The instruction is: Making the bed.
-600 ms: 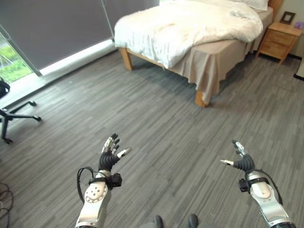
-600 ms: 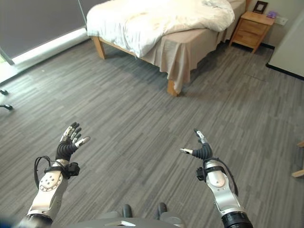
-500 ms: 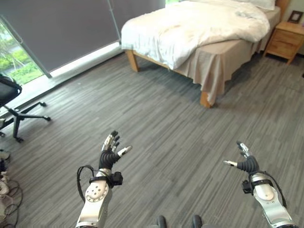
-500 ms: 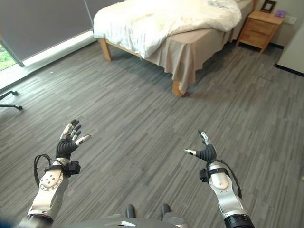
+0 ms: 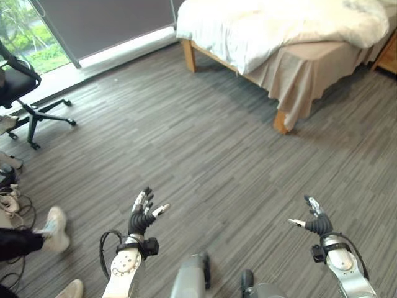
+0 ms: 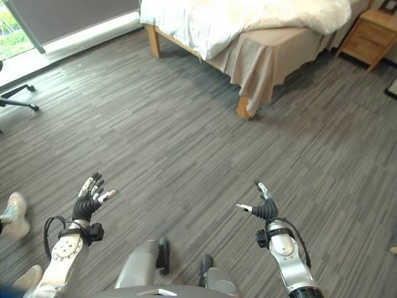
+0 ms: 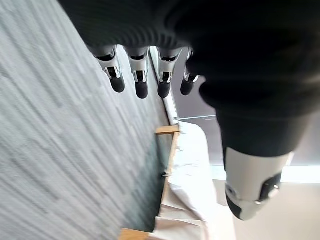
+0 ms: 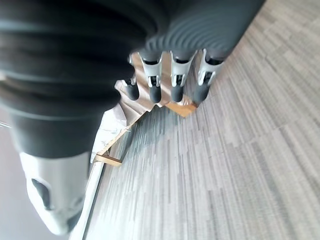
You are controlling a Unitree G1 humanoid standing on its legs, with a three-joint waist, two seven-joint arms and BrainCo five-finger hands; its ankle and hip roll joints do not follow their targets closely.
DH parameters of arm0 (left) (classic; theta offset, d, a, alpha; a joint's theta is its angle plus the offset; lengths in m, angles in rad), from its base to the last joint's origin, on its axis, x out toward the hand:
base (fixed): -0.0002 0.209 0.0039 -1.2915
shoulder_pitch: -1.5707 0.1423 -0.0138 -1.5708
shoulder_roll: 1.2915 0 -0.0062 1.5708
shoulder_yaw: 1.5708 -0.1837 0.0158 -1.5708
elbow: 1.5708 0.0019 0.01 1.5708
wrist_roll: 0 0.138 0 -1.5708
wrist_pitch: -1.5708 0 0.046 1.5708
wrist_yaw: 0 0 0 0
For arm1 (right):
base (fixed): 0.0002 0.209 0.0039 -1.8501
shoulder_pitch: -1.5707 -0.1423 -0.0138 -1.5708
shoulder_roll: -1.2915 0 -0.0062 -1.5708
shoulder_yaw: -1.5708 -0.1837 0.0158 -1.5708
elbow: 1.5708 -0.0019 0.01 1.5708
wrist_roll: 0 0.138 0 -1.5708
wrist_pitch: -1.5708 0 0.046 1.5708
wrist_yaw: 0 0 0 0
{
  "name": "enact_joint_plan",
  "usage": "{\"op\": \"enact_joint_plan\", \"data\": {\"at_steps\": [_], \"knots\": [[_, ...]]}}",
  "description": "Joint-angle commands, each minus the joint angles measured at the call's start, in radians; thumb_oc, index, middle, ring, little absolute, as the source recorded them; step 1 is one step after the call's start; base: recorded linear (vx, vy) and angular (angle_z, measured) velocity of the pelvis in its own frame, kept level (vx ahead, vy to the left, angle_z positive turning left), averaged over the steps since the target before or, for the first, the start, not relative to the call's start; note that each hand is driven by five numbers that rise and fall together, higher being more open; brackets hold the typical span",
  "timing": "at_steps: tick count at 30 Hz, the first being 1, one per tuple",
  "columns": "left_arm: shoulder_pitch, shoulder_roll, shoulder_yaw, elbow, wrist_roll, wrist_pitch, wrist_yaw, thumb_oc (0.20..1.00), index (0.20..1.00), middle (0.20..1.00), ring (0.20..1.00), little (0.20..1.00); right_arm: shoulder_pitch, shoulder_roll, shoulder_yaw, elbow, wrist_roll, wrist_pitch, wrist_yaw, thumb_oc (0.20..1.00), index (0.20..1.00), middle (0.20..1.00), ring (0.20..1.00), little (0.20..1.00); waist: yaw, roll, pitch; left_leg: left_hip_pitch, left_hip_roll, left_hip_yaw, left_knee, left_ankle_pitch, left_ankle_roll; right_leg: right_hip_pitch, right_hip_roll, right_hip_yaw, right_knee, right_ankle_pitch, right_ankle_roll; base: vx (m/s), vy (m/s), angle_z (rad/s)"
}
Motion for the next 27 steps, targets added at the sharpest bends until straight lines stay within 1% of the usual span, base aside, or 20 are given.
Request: {"op": "enact_joint_plan", "data": {"at_steps": [1,4,5,6,8,9,10,11,12,13,14,15,16,17,18,19,21,24,25,27], "knots": [[-0.002,0.037,0.056,-0.049,0.018,-0.039,0.005,1.0,1.0,1.0,1.0,1.0,-0.024,-0.04,0.009,-0.048,0.014,-0.026,-0.023,1.0,1.0,1.0,1.0,1.0,0.016,0.007,-0.05,-0.018,0.009,-0.004,-0.119,0.13,0.03,0.191,0.034,-0.006,-0.132,0.0,0.103,0.43,0.139,-0.11],[0.006,0.039,0.07,-0.048,0.011,-0.041,0.005,1.0,1.0,1.0,1.0,1.0,-0.045,-0.051,0.013,-0.046,0.006,-0.024,-0.02,1.0,1.0,1.0,1.0,1.0,0.035,0.012,-0.054,-0.076,0.034,0.01,-0.148,0.147,0.012,0.239,0.035,0.021,-0.132,-0.026,0.112,0.39,0.133,-0.08],[0.006,0.039,0.071,-0.048,0.011,-0.042,0.005,1.0,1.0,1.0,1.0,1.0,-0.045,-0.051,0.013,-0.046,0.006,-0.024,-0.02,1.0,1.0,1.0,1.0,1.0,0.038,0.011,-0.053,-0.075,0.034,0.013,-0.148,0.146,0.012,0.239,0.033,0.024,-0.132,-0.026,0.112,0.55,0.241,-0.38],[0.029,0.042,0.081,-0.041,0.002,-0.039,-0.009,1.0,1.0,1.0,1.0,1.0,-0.069,-0.055,0.034,-0.051,0.004,-0.023,0.004,1.0,1.0,1.0,1.0,1.0,0.056,0.011,-0.071,-0.063,0.047,0.014,-0.148,0.153,0.022,0.277,0.021,0.052,-0.132,-0.05,0.126,0.53,0.253,-0.53],[0.036,0.053,0.079,-0.041,-0.001,-0.036,-0.022,1.0,1.0,1.0,1.0,1.0,-0.079,-0.042,0.051,-0.056,0.002,-0.025,0.019,1.0,1.0,1.0,1.0,1.0,0.073,-0.002,-0.091,-0.045,0.045,0.0,-0.148,0.2,0.021,0.297,-0.004,0.066,-0.132,-0.048,0.132,0.61,0.274,-1.06],[0.038,0.069,0.078,-0.033,0.001,-0.03,-0.039,1.0,1.0,1.0,1.0,1.0,-0.087,-0.04,0.061,-0.064,0.012,-0.032,0.037,1.0,1.0,1.0,1.0,1.0,0.08,-0.022,-0.103,-0.03,0.036,0.003,-0.148,0.198,0.032,0.302,-0.025,0.07,-0.107,-0.017,0.147,0.65,0.271,-1.21],[0.04,0.084,0.075,-0.032,-0.001,-0.023,-0.052,1.0,1.0,1.0,1.0,1.0,-0.089,-0.023,0.075,-0.07,0.001,-0.036,0.048,1.0,1.0,1.0,1.0,1.0,0.088,-0.044,-0.112,0.012,0.021,0.008,-0.148,0.182,0.056,0.263,-0.043,0.069,0.012,0.028,0.174,0.73,0.353,-0.99],[0.02,0.108,0.062,-0.019,0.0,-0.017,-0.053,1.0,1.0,1.0,1.0,1.0,-0.102,-0.012,0.089,-0.069,0.005,-0.04,0.053,1.0,1.0,1.0,1.0,1.0,0.083,-0.059,-0.108,0.062,0.006,0.029,-0.148,0.141,0.086,0.2,-0.052,0.062,0.18,0.147,0.22,0.62,0.361,-0.52],[0.016,0.122,0.058,-0.025,-0.001,-0.014,-0.051,1.0,1.0,1.0,1.0,1.0,-0.113,-0.01,0.098,-0.076,0.006,-0.037,0.054,1.0,1.0,1.0,1.0,1.0,0.07,-0.054,-0.099,0.096,0.007,0.029,-0.148,0.12,0.102,0.135,-0.055,0.064,0.315,0.224,0.236,0.47,0.337,-0.26],[0.003,0.138,0.055,-0.024,0.003,-0.013,-0.042,1.0,1.0,1.0,1.0,1.0,-0.127,-0.007,0.107,-0.081,-0.001,-0.038,0.051,1.0,1.0,1.0,1.0,1.0,0.058,-0.044,-0.089,0.13,0.012,0.034,-0.148,0.098,0.112,0.074,-0.071,0.041,0.41,0.278,0.244,0.39,0.309,0.23],[-0.006,0.158,0.053,-0.026,0.008,-0.011,-0.039,1.0,1.0,1.0,1.0,1.0,-0.141,0.002,0.116,-0.086,0.0,-0.041,0.051,1.0,1.0,1.0,1.0,1.0,0.044,-0.031,-0.078,0.172,0.027,0.046,-0.148,0.073,0.117,0.006,-0.115,-0.017,0.492,0.327,0.241,0.49,0.339,0.62],[-0.028,0.176,0.043,-0.021,0.006,-0.008,-0.032,1.0,1.0,1.0,1.0,1.0,-0.158,0.009,0.129,-0.101,0.006,-0.045,0.049,1.0,1.0,1.0,1.0,1.0,0.019,-0.015,-0.062,0.218,0.039,0.057,-0.148,0.044,0.119,-0.067,-0.171,-0.108,0.503,0.288,0.214,0.52,0.283,0.52],[-0.039,0.182,0.039,-0.007,0.003,-0.008,-0.033,1.0,1.0,1.0,1.0,1.0,-0.158,0.009,0.129,-0.111,0.011,-0.043,0.053,1.0,1.0,1.0,1.0,1.0,0.001,-0.014,-0.051,0.245,0.035,0.047,-0.148,0.025,0.115,-0.084,-0.176,-0.14,0.469,0.243,0.205,0.65,0.183,0.26],[-0.042,0.188,0.039,0.0,-0.005,-0.004,-0.045,1.0,1.0,1.0,1.0,1.0,-0.15,0.004,0.126,-0.151,0.032,-0.047,0.071,1.0,1.0,1.0,1.0,1.0,-0.022,-0.018,-0.041,0.289,0.031,0.047,-0.148,-0.005,0.104,-0.124,-0.142,-0.178,0.325,0.171,0.186,0.71,0.018,0.17],[-0.051,0.188,0.046,0.014,0.0,0.0,-0.044,1.0,1.0,1.0,1.0,1.0,-0.148,0.003,0.131,-0.156,0.037,-0.051,0.073,1.0,1.0,1.0,1.0,1.0,-0.032,-0.031,-0.039,0.334,0.038,0.063,-0.148,-0.038,0.083,-0.117,-0.144,-0.248,0.137,0.174,0.196,0.74,-0.044,0.18],[-0.055,0.185,0.053,0.031,0.002,0.002,-0.044,1.0,1.0,1.0,1.0,1.0,-0.149,0.005,0.133,-0.155,0.038,-0.051,0.074,1.0,1.0,1.0,1.0,1.0,-0.036,-0.04,-0.043,0.363,0.039,0.074,-0.148,-0.061,0.072,-0.123,-0.143,-0.283,0.046,0.192,0.202,0.61,-0.088,0.08],[-0.061,0.168,0.061,0.058,0.005,-0.001,-0.052,1.0,1.0,1.0,1.0,1.0,-0.142,0.005,0.131,-0.155,0.038,-0.056,0.08,1.0,1.0,1.0,1.0,1.0,-0.049,-0.043,-0.05,0.417,0.045,0.078,-0.148,-0.102,0.052,-0.144,-0.139,-0.301,-0.083,0.246,0.221,0.53,-0.059,0.28],[-0.072,0.144,0.073,0.08,0.003,-0.003,-0.051,1.0,1.0,1.0,1.0,1.0,-0.121,-0.001,0.117,-0.16,0.041,-0.057,0.089,1.0,1.0,1.0,1.0,1.0,-0.078,-0.032,-0.058,0.493,0.058,0.071,-0.148,-0.15,0.027,-0.236,-0.168,-0.277,-0.132,0.288,0.253,0.48,-0.048,0.64],[-0.072,0.143,0.073,0.08,0.003,-0.003,-0.051,1.0,1.0,1.0,1.0,1.0,-0.121,-0.002,0.117,-0.16,0.041,-0.057,0.089,1.0,1.0,1.0,1.0,1.0,-0.078,-0.031,-0.058,0.494,0.059,0.072,-0.148,-0.151,0.027,-0.236,-0.166,-0.276,-0.132,0.288,0.253,0.54,-0.07,0.94],[-0.067,0.129,0.072,0.09,0.009,-0.012,-0.054,1.0,1.0,1.0,1.0,1.0,-0.095,-0.011,0.118,-0.162,0.032,-0.056,0.105,1.0,1.0,1.0,1.0,1.0,-0.106,-0.02,-0.074,0.569,0.061,0.062,-0.148,-0.186,0.011,-0.255,-0.176,-0.292,-0.13,0.327,0.259,0.64,-0.118,0.87]]}}
